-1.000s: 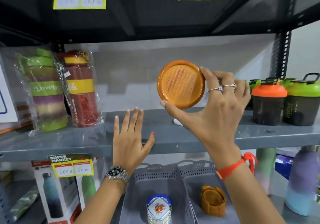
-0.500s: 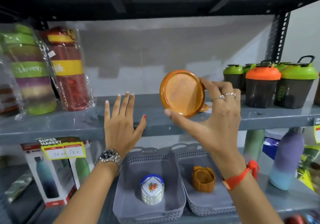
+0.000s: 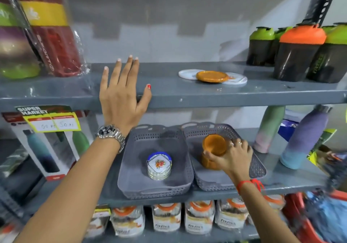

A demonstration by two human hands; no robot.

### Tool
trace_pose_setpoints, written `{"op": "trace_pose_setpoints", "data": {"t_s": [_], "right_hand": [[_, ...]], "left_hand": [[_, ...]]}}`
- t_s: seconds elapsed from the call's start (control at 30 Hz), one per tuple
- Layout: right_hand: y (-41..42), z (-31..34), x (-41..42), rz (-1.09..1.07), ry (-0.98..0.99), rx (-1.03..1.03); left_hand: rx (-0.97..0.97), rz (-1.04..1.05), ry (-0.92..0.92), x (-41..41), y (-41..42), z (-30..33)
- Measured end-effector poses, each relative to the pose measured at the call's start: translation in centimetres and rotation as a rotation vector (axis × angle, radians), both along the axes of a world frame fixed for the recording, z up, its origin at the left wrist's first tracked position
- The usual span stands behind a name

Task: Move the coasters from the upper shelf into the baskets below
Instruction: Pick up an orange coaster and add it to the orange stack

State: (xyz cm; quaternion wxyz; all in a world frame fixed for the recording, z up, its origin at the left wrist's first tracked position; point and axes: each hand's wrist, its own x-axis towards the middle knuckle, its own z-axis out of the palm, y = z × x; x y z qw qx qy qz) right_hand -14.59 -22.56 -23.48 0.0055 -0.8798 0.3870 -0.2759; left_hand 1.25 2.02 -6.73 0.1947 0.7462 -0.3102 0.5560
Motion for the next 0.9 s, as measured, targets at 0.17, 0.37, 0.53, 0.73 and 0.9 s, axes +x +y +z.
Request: {"op": "trace_pose_setpoints", "data": {"t_s": [0.17, 0.37, 0.53, 0.73, 0.9], "right_hand": [[-3.0, -1.7, 2.4, -0.067, 0.264, 0.159], [-3.9, -2.7, 4.5, -0.098, 0.5, 0.242], [-3.6, -3.2, 5.3, -0.068, 0.558, 0.329], [-2.6, -4.2, 4.6, -0.037, 0.483, 0.329], [-0.3, -2.7, 3.0, -0.008, 0.158, 0.134]], "left_hand": [[-0.021, -0.008, -0.014, 0.2, -0.1, -0.2], [-0.042, -0.016, -0.019, 0.3, -0.1, -0.3], [-0.049, -0.009, -0.028, 0.4, -0.2, -0.4], [-0.052, -0.009, -0.024, 0.5, -0.2, -0.4], [-0.047, -0.001, -0.011, 0.4, -0.3, -0.5]]}}
